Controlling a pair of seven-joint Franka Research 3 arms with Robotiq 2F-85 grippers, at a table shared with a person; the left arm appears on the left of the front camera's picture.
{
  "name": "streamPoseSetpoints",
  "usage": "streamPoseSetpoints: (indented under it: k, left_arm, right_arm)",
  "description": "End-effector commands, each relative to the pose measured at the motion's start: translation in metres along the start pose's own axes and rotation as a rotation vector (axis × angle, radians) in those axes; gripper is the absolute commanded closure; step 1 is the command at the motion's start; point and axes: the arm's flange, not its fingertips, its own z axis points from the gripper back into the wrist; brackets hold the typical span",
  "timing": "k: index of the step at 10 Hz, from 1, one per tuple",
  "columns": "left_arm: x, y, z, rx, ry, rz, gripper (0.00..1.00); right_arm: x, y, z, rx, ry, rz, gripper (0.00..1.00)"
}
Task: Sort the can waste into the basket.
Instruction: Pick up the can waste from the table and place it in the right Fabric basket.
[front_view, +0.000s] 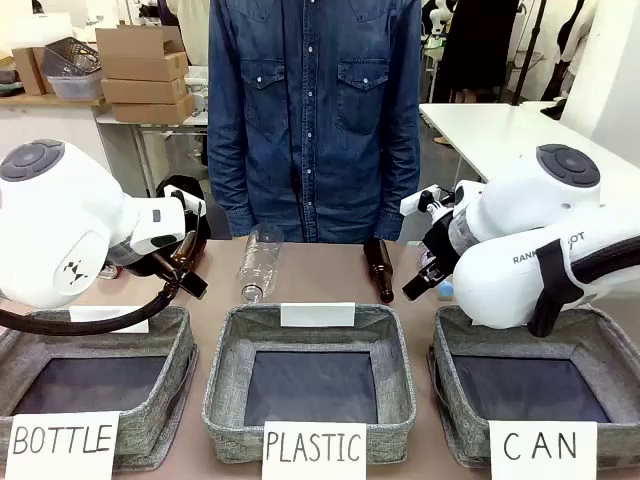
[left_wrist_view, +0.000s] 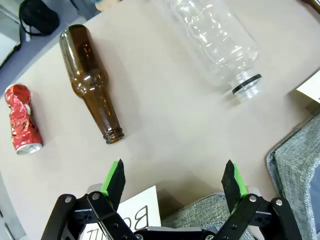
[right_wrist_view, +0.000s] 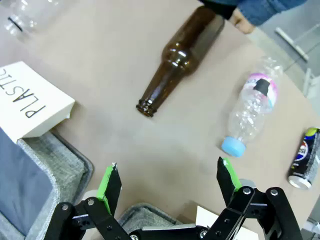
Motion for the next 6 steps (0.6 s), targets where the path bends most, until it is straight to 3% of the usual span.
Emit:
streamPoseSetpoints:
  k: [1,6]
  left_arm:
    - [0.0,0.0,0.0001,0.0,0.0,0.0,0.0]
    - [0.0,0.0,0.0001,0.0,0.0,0.0,0.0]
  right_arm:
    - [0.0002,0.0,0.0001,0.0,-0.001,0.0,0.0]
    - [0.0002,0.0,0.0001,0.0,-0.001,0.0,0.0]
